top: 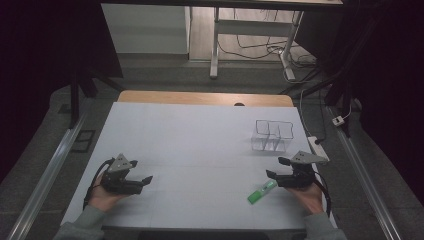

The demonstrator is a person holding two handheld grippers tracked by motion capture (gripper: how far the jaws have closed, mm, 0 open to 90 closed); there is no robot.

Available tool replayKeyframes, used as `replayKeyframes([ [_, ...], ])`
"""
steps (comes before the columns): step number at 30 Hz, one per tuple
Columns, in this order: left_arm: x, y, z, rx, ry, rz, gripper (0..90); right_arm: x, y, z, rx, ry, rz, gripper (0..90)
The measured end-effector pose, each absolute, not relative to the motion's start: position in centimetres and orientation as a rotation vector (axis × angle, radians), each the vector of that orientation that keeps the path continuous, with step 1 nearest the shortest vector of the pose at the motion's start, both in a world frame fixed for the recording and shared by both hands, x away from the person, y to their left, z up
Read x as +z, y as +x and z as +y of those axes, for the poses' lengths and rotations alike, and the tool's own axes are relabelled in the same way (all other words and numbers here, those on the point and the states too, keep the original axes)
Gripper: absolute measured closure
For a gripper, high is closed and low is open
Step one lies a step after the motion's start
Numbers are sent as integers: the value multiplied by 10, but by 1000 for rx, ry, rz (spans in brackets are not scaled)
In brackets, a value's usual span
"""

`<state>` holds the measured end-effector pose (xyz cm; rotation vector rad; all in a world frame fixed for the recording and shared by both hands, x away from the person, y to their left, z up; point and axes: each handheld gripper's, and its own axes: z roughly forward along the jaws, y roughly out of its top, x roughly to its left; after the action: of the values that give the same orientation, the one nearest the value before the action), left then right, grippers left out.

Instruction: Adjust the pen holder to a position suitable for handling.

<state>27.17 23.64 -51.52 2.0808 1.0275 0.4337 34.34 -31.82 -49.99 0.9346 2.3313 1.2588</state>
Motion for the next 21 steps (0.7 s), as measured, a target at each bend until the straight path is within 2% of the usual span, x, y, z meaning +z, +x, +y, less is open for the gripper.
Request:
replayKeyframes([
  [13, -517, 272, 236, 446, 2090, 1025, 176, -483, 350, -315, 1257, 961, 2284, 250],
  [21, -518, 271, 235, 446, 2094, 1025, 177, -461, 354, -312, 1268, 962, 2232, 274],
])
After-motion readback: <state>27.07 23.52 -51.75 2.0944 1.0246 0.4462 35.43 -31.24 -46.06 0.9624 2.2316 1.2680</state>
